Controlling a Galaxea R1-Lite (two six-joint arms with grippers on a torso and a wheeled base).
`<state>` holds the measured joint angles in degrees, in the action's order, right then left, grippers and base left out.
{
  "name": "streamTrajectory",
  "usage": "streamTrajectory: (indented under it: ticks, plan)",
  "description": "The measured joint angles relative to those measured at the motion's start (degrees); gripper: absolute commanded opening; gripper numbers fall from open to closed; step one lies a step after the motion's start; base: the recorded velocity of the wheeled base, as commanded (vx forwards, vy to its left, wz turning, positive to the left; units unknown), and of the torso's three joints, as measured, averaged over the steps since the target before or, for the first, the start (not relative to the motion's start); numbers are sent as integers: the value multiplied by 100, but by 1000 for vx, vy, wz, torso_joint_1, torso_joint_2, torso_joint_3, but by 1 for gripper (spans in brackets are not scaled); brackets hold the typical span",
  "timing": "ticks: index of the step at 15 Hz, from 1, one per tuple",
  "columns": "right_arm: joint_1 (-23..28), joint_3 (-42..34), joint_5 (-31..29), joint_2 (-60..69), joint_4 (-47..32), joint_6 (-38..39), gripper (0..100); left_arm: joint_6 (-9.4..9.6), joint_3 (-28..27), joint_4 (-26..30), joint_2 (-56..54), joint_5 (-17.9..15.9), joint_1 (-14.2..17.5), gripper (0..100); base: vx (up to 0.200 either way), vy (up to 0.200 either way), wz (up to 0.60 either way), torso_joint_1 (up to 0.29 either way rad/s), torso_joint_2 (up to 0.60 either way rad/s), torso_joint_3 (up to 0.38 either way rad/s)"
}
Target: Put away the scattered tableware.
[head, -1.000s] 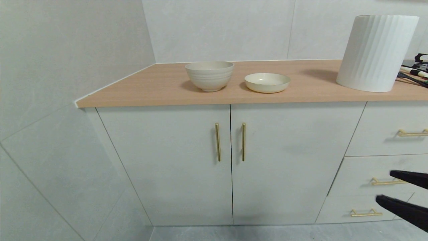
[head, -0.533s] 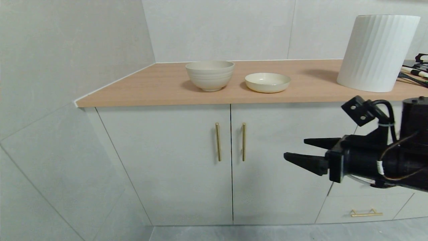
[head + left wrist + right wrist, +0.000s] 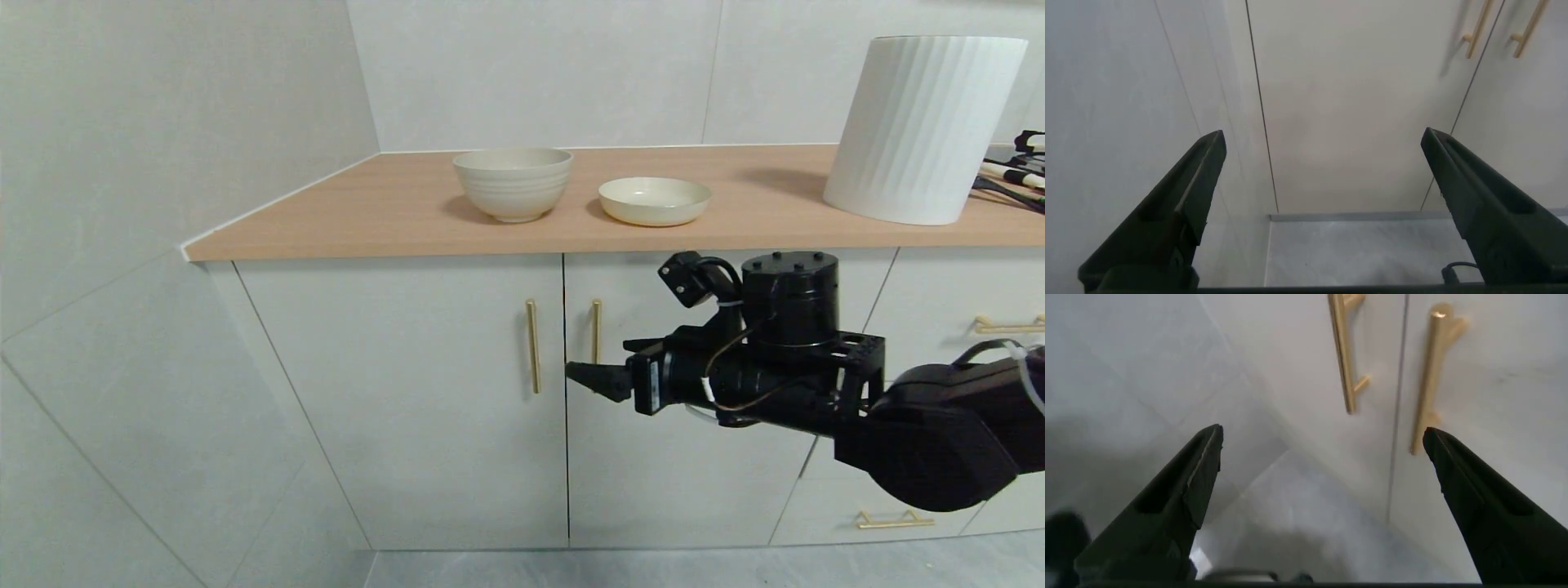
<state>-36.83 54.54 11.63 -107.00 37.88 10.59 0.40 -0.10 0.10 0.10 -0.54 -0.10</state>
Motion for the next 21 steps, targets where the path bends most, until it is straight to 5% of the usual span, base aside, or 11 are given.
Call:
streamTrajectory:
  ticks: [6,21]
  plan:
    - [63,621,-2,-670,-16,1130,100,4,0,0,-2,0,2,100,0,0,0,0,0,0]
    - [211,942,-143,-1554,898,1214,100,4,0,0,0,2,0,100,0,0,0,0,0,0]
